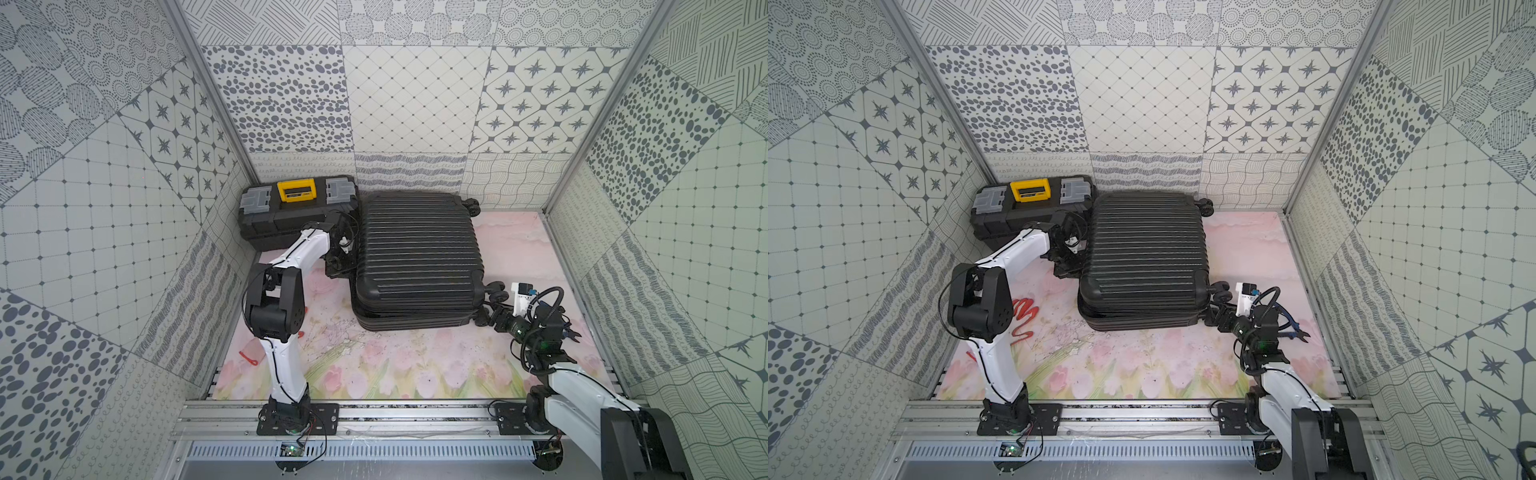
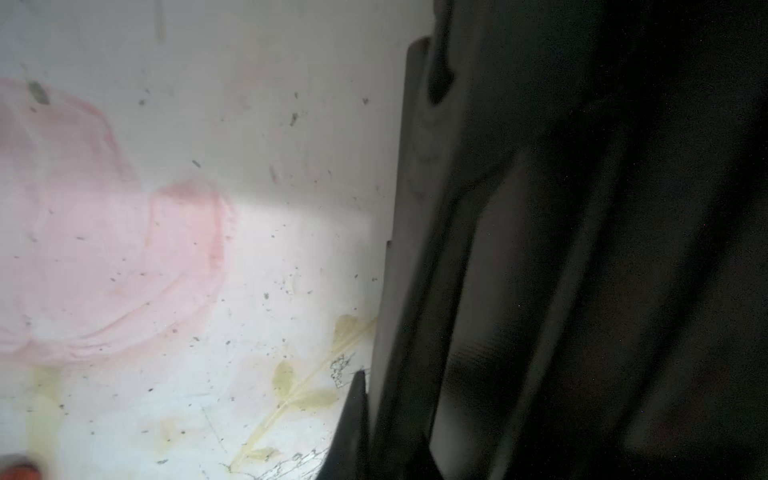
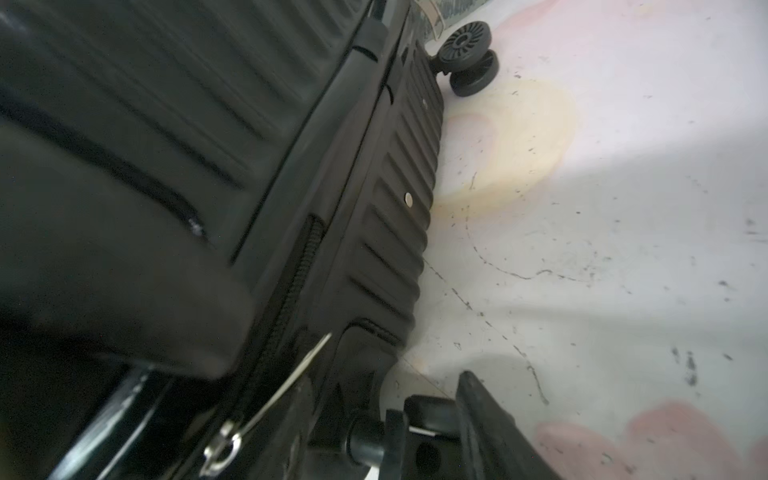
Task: Close the suitcase zippers
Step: Adjust the suitcase at the center of the board.
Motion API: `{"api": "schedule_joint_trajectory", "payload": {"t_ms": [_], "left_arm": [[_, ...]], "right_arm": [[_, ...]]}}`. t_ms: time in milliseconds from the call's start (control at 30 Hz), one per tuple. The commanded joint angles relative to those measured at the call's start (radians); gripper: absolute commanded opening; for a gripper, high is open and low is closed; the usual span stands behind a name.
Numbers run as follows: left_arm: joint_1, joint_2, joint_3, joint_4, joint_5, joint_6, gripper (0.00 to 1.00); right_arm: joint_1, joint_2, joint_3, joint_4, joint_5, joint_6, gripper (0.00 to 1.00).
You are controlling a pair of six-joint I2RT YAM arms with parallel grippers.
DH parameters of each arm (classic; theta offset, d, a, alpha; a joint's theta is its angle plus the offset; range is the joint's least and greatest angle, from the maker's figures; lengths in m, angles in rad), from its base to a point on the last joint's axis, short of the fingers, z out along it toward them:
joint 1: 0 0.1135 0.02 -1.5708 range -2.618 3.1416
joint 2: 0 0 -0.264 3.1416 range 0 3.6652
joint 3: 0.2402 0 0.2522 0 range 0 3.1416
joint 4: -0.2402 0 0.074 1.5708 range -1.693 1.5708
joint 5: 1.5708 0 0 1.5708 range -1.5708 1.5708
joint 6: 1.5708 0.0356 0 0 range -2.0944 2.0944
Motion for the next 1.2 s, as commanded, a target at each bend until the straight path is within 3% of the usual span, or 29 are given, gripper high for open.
{"api": "schedule_joint_trajectory", "payload": {"t_ms": [0,200,333,500,767,967,1167], "left_arm": [[0.035,0.021,0.119,-0.029,-0.036,0.09,0.0],[0.055,0.056,0.225,-0.073,0.042,0.062,0.0],[0.055,0.058,0.251,-0.097,0.04,0.035,0.0],[0.056,0.06,0.277,-0.111,-0.004,0.017,0.0],[0.058,0.084,0.393,-0.149,-0.009,-0.029,0.0],[0.059,0.099,0.405,-0.158,0.017,-0.011,0.0],[0.059,0.111,0.42,-0.165,0.011,0.015,0.0]], "right_arm": [[0.001,0.029,0.029,0.163,-0.098,-0.025,0.58],[0.047,-0.028,0.034,0.061,-0.122,-0.039,0.58],[0.056,-0.238,0.02,-0.154,-0.005,0.031,0.6],[0.062,-0.516,0.073,-0.54,0.049,0.022,0.62],[0.182,-0.742,0.019,-0.696,0.052,0.016,0.62],[0.348,-0.656,-0.013,-0.592,0.124,-0.022,0.62],[0.37,-0.405,0.023,-0.404,0.201,-0.14,0.65]]}}
